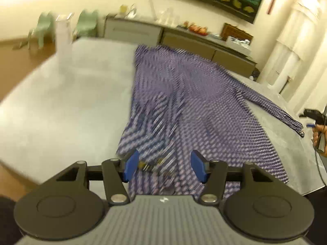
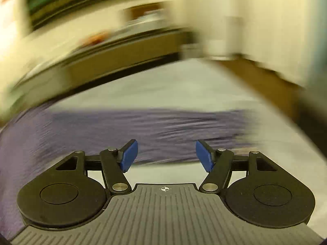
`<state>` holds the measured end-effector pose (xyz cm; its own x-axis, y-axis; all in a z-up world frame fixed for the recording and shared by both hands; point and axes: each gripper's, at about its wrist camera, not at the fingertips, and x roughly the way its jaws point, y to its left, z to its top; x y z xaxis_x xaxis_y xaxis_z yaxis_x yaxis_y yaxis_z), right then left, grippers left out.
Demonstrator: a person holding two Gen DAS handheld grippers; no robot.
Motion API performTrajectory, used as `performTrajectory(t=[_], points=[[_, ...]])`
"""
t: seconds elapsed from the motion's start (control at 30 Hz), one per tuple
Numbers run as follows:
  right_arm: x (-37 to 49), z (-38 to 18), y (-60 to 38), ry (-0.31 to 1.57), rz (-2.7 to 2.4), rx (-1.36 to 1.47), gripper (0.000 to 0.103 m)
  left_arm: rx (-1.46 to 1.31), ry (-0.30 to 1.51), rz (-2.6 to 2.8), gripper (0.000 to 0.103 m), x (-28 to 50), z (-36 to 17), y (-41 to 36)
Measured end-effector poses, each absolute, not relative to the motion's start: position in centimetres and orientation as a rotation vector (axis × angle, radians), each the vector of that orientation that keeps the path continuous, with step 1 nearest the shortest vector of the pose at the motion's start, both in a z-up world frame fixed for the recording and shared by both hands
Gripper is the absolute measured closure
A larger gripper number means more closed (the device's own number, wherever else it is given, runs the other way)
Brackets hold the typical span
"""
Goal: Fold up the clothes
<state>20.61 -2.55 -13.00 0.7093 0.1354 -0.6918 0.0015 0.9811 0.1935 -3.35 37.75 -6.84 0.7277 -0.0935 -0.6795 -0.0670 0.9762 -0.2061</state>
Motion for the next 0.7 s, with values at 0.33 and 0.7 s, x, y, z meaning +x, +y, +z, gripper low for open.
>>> performTrajectory(t=[0.33,0.7], points=[[21.7,-15.9,-26.1,0.688,-0.377,0.426,0.031,-0.325,0.784,-0.348,0.035,5.6,-4.2,26.8],[20.5,-14.2,-26.2,0.700,-0.158,0.487,0.103,0.134,0.724,-0.568,0.027,13.2,-7.2,7.1]])
